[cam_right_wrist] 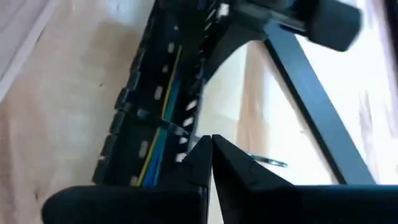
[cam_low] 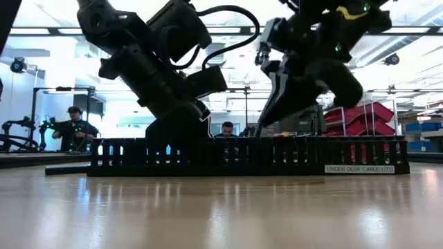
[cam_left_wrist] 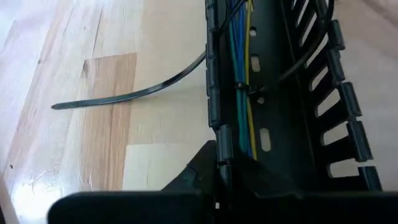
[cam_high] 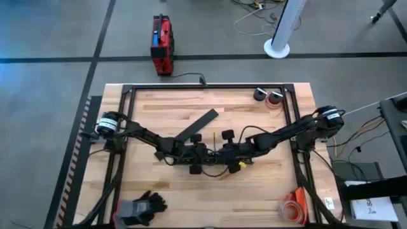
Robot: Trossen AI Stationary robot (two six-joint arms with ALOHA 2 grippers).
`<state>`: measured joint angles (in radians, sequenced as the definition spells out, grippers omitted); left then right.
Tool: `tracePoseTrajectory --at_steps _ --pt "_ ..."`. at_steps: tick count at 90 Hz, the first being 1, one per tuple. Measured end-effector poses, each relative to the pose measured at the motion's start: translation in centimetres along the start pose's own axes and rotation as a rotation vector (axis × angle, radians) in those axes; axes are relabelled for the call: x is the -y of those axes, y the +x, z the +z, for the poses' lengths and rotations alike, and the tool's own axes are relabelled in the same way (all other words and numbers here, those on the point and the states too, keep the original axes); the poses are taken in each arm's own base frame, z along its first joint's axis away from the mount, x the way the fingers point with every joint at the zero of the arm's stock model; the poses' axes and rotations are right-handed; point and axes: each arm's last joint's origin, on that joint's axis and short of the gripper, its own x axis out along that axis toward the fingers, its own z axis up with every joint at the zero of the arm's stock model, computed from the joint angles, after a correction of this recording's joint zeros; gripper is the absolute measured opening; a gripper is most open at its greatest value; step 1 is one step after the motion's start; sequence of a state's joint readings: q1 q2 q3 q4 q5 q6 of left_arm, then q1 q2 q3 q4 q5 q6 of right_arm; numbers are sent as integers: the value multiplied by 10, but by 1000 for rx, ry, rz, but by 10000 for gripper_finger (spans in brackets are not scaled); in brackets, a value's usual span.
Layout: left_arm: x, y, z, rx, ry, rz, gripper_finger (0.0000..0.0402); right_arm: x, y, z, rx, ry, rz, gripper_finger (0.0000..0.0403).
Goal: Ziptie cables
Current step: Put the ziptied cable wires in a black cable duct
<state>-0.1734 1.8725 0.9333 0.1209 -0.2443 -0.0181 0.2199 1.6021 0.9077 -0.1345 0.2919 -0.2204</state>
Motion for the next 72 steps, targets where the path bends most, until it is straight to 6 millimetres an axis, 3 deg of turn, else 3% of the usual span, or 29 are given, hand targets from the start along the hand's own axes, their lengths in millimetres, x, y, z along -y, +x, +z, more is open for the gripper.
tracePoseTrajectory --at_steps 22,55,72 --pt "0 0 0 1 0 0 2 -1 -6 6 100 42 109 0" --pt "0 0 1 6 -2 -2 2 -18 37 -15 45 73 150 0" --pt "0 0 1 7 -8 2 2 -16 41 -20 -14 60 81 0"
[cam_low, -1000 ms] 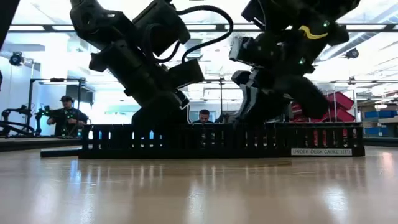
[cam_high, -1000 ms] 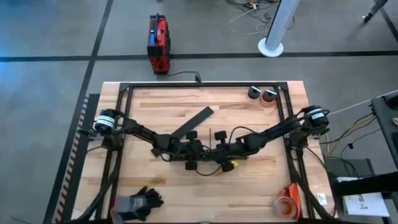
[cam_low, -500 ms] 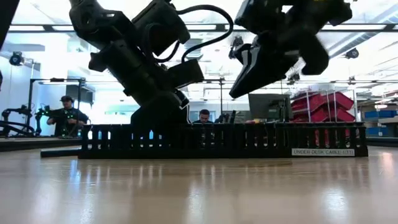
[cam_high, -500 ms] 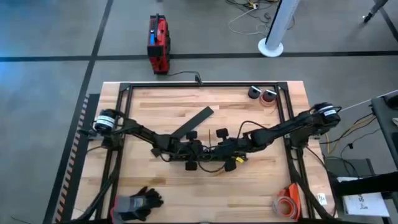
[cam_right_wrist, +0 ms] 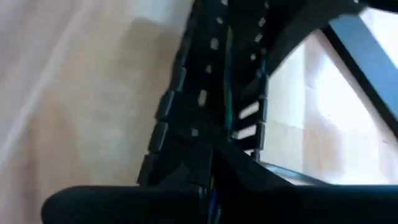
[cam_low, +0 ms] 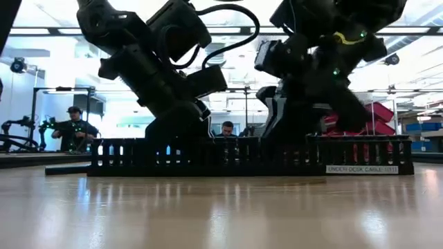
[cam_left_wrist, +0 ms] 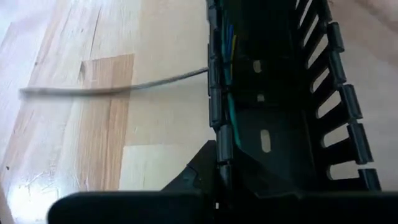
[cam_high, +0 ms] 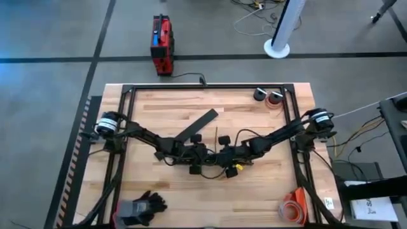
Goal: Ziptie cables
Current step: Put the ziptied cable wires in a black cable duct
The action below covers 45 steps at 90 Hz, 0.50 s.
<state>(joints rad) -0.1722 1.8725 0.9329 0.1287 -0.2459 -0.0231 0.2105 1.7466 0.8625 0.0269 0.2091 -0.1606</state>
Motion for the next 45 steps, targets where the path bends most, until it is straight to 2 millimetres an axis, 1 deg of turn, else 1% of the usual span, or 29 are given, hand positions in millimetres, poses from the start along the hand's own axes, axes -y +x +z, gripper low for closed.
tracePoseTrajectory --at_steps 5,28,36,45 --pt "0 0 0 -1 -2 3 2 1 -3 1 2 -9 -10 0" --pt "0 0 0 2 -2 -4 2 10 -32 12 54 -1 -33 0" --pt "1 0 0 3 -2 -5 2 11 -36 16 88 6 -28 0" --pt "1 0 0 3 -2 -4 2 7 -33 16 106 6 53 0"
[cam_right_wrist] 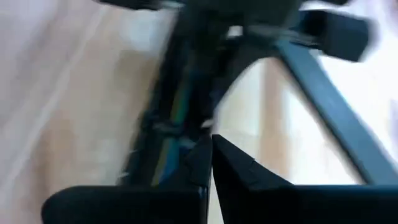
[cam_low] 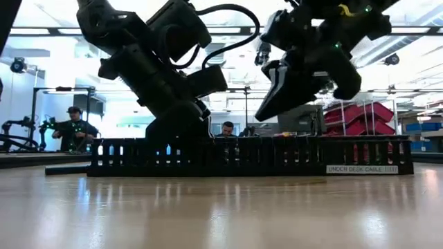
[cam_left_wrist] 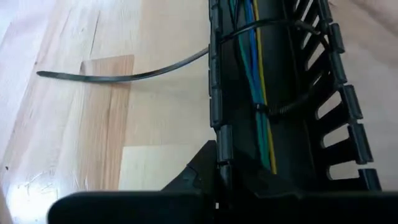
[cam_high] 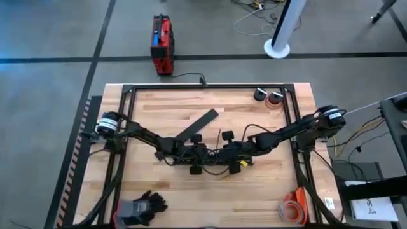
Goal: Ziptie cables
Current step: Put the ziptied cable wires in a black cable duct
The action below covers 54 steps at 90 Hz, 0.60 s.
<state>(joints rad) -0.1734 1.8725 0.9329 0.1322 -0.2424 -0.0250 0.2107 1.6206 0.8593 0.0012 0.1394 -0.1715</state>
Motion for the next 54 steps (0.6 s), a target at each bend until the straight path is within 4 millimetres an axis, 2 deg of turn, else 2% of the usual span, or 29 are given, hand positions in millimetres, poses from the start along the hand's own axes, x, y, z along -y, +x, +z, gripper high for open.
tracePoseTrajectory --at_steps 8,31,45,54 --pt "0 0 0 0 0 0 2 -4 7 -2 3 19 45 0" --pt "0 0 0 0 0 0 2 -6 32 -16 -56 29 27 0" --pt "-1 0 0 -1 -2 7 2 -2 36 -21 -85 47 -25 0" --pt "-1 0 0 -1 -1 7 2 -1 31 -19 -84 45 -25 0"
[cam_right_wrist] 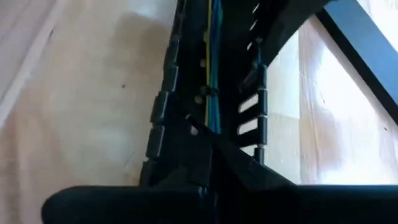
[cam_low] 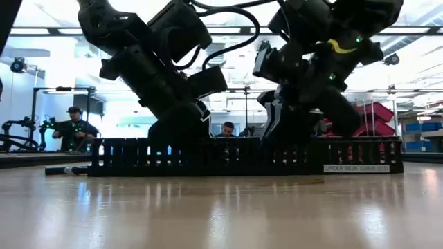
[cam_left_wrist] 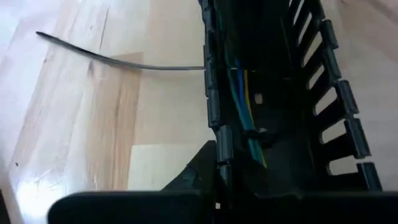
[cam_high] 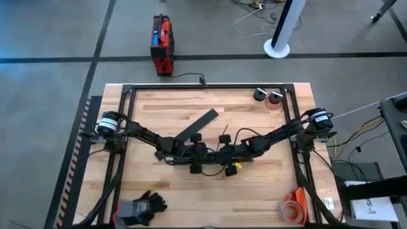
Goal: Ziptie cables
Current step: Put the ziptied cable wires in a black cable duct
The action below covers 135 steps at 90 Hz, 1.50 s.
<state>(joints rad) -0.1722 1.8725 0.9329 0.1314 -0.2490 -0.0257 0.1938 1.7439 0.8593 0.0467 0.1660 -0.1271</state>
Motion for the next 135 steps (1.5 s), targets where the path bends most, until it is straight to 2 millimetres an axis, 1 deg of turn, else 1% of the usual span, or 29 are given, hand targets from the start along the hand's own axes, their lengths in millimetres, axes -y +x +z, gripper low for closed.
tracePoseTrajectory --at_steps 15,23,31,41,52,59,68,81,90,106,111,122,135 --pt "1 0 0 1 1 -5 2 4 -18 5 4 -4 -19 0" --pt "1 0 0 2 1 -7 2 6 -26 11 39 -10 -26 0" --pt "1 0 0 3 1 -7 2 6 -27 14 71 -18 -7 0" --pt "1 0 0 3 0 -7 2 3 -21 16 141 -8 78 0" --pt "1 0 0 4 -2 -7 2 -1 -10 14 155 -11 103 0" --pt "1 0 0 4 -2 -7 2 -3 -1 10 129 -5 101 0" --pt "1 0 0 4 -2 -7 2 -1 7 3 84 33 38 0" --pt "0 0 0 -2 -8 0 2 2 5 -1 25 61 18 0" --pt "0 -1 0 -9 -10 -5 2 2 -8 3 12 53 27 0" --pt "-1 -8 2 -21 -4 -2 4 5 -49 16 32 25 39 0" --pt "-2 -12 5 -3 -7 0 11 8 -64 21 69 28 36 0" --pt "-5 -21 13 32 -12 1 43 14 -93 27 136 4 21 0" --pt "-10 -42 23 61 -48 1 108 16 -126 32 224 -16 22 4"
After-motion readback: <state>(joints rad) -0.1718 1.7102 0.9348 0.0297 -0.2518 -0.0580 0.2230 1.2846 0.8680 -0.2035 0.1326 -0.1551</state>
